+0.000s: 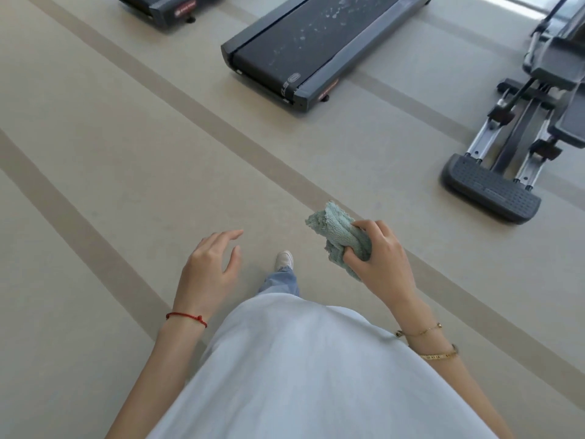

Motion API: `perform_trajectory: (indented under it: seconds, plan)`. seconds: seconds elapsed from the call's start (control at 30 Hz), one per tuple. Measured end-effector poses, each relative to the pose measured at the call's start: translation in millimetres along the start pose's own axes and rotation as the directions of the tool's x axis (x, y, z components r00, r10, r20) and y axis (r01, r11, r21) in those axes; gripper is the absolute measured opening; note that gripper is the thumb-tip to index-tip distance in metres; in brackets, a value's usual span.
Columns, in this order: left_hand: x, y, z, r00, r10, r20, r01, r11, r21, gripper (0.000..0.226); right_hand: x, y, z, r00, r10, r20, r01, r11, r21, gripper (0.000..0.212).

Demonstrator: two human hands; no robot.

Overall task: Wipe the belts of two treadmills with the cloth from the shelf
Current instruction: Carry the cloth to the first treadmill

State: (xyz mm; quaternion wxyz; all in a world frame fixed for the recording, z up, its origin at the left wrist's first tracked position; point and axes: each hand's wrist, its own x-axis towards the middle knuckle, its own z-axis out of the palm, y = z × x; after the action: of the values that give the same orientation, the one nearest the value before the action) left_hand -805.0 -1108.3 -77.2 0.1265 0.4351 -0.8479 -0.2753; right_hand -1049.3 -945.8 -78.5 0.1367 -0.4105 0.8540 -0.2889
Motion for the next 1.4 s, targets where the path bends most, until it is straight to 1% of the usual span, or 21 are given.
perform_trajectory:
  seconds: [0.13, 0.23, 0.33, 0.47, 0.57, 0.73, 0.9, 1.03, 1.23, 1.4]
  plan:
    - [112.2, 4.4, -10.1, 0.999, 0.037, 0.005, -0.038, 0.999, 0.013, 0.030, 99.8, -4.3, -5.3, 0.998, 0.035, -0.046, -0.035, 0.999, 0.014, 0.037]
    - [190.1, 11.9, -17.2, 0.994, 0.094, 0.054, -0.096, 0.995, 0.031, 0.037, 166.5, -10.5, -11.4, 0.994, 0.063, -0.086, -0.060, 0.998, 0.035, 0.036]
    - [259.1, 24.3, -18.6, 0.988, 0.123, 0.094, -0.127, 0.991, 0.031, 0.038, 222.0, -10.4, -17.9, 0.991, 0.086, -0.106, -0.082, 0.996, 0.042, 0.037]
    - [342.6, 46.9, -7.0, 0.977, 0.167, 0.132, -0.173, 0.984, 0.032, 0.037, 287.5, 4.4, -23.6, 0.984, 0.124, -0.129, -0.119, 0.992, 0.049, 0.038]
    - [403.5, 63.8, 9.3, 0.975, 0.175, 0.139, -0.181, 0.983, 0.031, 0.037, 340.9, 25.4, -28.3, 0.984, 0.140, -0.115, -0.134, 0.989, 0.055, 0.039]
    - [505.5, 100.2, 44.4, 0.984, 0.152, 0.095, -0.153, 0.988, 0.010, 0.030, 453.7, 64.6, -54.8, 0.988, 0.119, -0.099, -0.115, 0.992, 0.051, 0.038]
    - [600.6, 162.3, 74.5, 0.995, 0.084, 0.054, -0.082, 0.996, -0.040, 0.030, 577.7, 98.7, -107.7, 0.996, 0.049, -0.078, -0.047, 0.998, 0.034, 0.038]
    - [673.5, 202.7, 91.7, 0.998, 0.059, 0.012, -0.058, 0.996, -0.068, 0.030, 669.2, 116.6, -137.9, 0.998, -0.025, -0.050, 0.026, 0.999, 0.025, 0.038]
    - [763.2, 223.9, 106.8, 1.000, -0.006, -0.022, 0.005, 0.997, -0.071, 0.029, 784.8, 131.6, -148.1, 0.996, -0.087, 0.004, 0.087, 0.996, 0.032, 0.037]
    - [847.4, 228.0, 117.1, 0.997, -0.075, -0.034, 0.072, 0.995, -0.062, 0.031, 877.5, 140.3, -137.0, 0.989, -0.135, 0.064, 0.133, 0.991, 0.036, 0.037]
